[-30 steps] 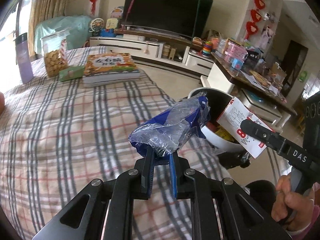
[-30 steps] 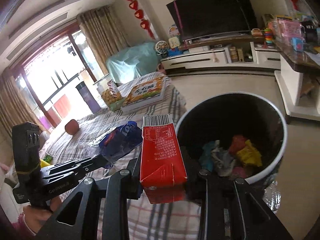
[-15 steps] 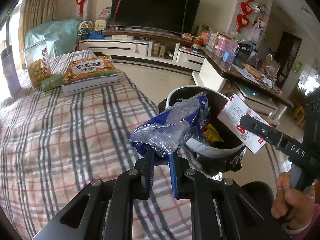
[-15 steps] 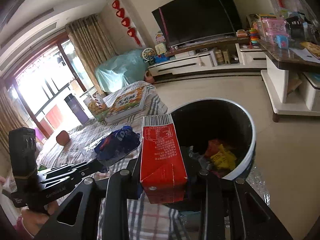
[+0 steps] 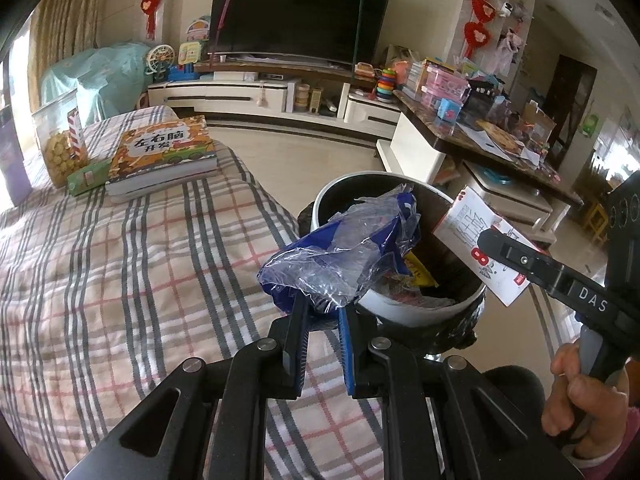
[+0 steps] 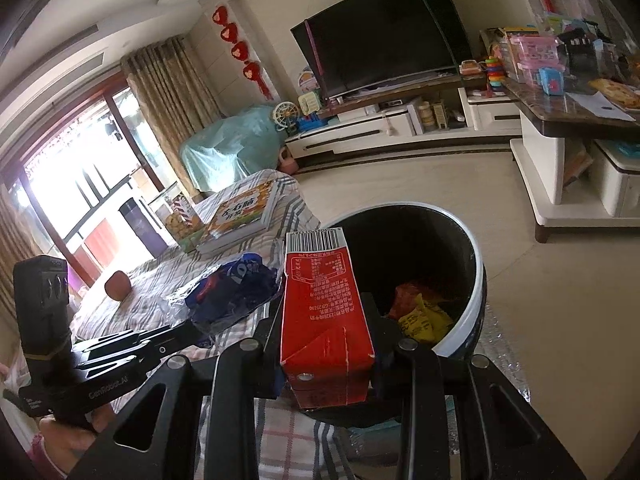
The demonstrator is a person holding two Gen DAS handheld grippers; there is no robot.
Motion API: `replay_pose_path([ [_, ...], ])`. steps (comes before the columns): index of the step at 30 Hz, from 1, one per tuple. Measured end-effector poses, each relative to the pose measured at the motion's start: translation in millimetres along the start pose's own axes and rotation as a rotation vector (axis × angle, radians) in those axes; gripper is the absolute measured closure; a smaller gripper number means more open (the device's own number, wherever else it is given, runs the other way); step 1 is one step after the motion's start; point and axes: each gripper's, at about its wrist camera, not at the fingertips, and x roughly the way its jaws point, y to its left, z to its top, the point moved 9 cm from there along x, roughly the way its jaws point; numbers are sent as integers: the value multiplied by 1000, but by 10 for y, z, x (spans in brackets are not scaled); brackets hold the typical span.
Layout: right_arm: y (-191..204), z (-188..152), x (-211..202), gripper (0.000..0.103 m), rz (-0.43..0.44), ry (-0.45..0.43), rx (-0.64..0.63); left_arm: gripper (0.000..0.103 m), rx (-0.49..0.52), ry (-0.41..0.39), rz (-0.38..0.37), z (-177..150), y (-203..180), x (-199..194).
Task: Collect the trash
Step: 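Hold the blue bag and milk carton above the bin opening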
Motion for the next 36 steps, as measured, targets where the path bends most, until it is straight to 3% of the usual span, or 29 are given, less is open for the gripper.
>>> replay_pose_path([
  [36, -294, 154, 9, 72, -46, -1, 21, 91, 52, 10, -10, 182, -229, 238],
])
